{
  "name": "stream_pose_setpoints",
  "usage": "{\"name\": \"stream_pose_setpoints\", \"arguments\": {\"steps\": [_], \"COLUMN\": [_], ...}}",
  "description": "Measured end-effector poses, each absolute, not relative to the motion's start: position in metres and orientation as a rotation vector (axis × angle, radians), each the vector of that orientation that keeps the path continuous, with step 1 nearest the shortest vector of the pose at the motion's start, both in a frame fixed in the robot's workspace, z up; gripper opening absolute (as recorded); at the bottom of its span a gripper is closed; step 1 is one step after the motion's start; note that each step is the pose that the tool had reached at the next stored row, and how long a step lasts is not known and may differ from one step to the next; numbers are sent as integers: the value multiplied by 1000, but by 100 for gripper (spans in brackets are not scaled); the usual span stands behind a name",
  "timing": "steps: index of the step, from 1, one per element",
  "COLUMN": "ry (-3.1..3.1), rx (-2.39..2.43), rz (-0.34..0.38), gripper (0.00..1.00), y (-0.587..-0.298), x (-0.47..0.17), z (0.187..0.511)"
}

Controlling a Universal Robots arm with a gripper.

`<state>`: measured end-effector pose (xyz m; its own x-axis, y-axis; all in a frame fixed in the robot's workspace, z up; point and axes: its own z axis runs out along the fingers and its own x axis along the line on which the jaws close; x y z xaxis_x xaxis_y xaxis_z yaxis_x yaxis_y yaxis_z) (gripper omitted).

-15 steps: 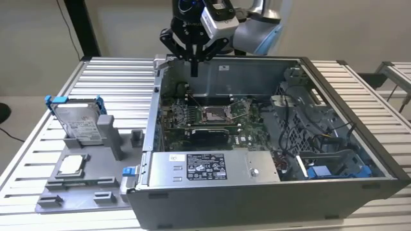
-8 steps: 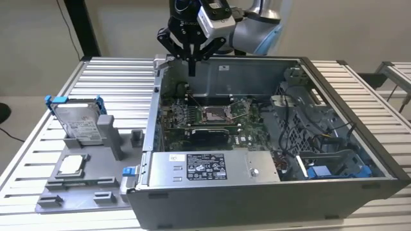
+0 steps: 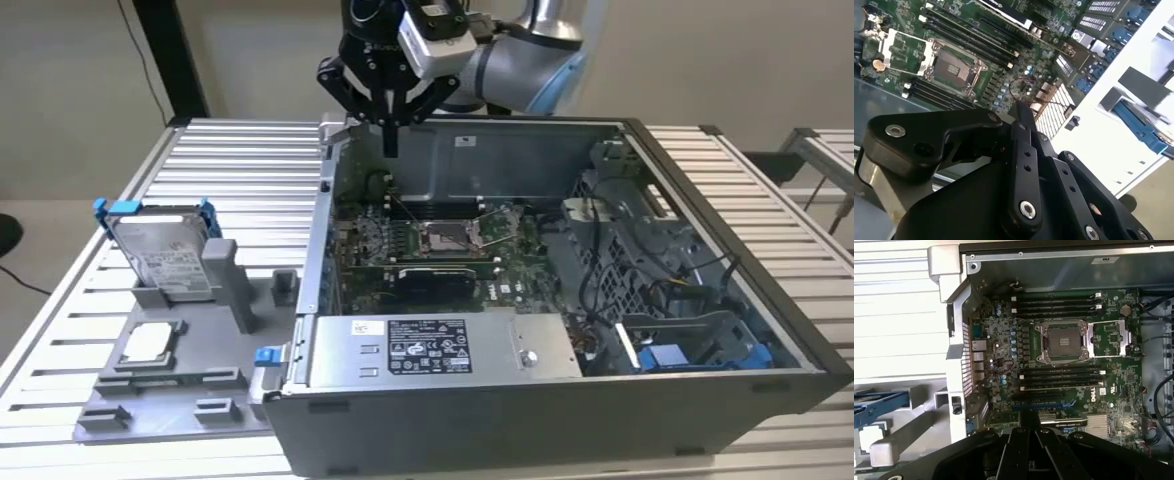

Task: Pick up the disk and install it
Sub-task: 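Reach for the disk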

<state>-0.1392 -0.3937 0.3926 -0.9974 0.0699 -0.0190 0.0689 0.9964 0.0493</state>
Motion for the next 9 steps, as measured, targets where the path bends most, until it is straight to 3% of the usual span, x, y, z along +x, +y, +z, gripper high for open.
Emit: {"name": "stream_pose_setpoints", "arguments": {"steps": [9], "ry": [3119], "rx": [106], "rz": [76], "gripper": [0], "y": [-389], "x": [-150], "z": [393]}}
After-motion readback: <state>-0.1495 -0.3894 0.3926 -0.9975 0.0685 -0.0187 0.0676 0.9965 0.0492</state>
